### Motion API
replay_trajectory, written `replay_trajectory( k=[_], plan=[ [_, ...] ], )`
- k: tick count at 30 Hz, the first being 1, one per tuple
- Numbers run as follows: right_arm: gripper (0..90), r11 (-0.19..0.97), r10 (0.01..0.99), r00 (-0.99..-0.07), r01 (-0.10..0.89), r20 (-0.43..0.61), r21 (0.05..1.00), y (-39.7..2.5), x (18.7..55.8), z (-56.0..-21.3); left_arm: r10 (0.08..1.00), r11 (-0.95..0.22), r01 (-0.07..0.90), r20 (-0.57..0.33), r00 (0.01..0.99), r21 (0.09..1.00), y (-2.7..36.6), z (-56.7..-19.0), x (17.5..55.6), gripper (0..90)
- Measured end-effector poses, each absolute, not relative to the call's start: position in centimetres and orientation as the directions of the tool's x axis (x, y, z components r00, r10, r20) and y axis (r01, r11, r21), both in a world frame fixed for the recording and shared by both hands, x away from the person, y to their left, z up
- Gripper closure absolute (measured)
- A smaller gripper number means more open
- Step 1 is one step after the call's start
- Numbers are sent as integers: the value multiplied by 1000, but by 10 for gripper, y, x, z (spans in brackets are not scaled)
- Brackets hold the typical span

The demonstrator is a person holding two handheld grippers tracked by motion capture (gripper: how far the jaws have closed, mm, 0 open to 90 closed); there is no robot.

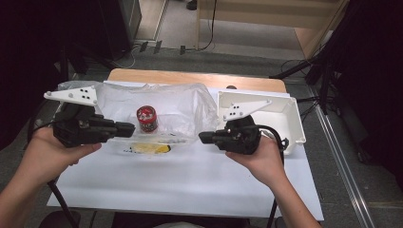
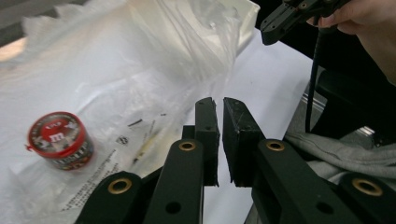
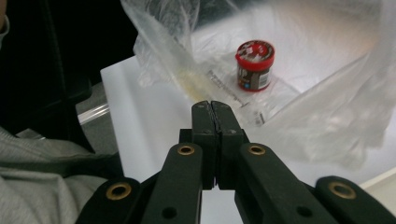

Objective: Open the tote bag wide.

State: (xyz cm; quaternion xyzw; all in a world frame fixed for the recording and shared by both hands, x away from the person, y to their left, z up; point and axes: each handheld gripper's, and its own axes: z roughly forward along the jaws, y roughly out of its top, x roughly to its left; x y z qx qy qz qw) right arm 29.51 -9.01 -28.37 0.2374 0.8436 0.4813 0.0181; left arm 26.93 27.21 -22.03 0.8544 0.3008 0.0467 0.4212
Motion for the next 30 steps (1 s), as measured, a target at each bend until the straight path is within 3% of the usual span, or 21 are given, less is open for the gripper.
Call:
replay_trajectory(
  k=[12,30],
  plan=[
    [900,434,418,-898,328,135,839,-59,327,-258,632,-442,495,-132,764,748,294,-197,289,878],
    [900,469,417,-907,274,63,839,0,386,-247,749,-407,572,-98,655,712,318,-203,342,867]
  ],
)
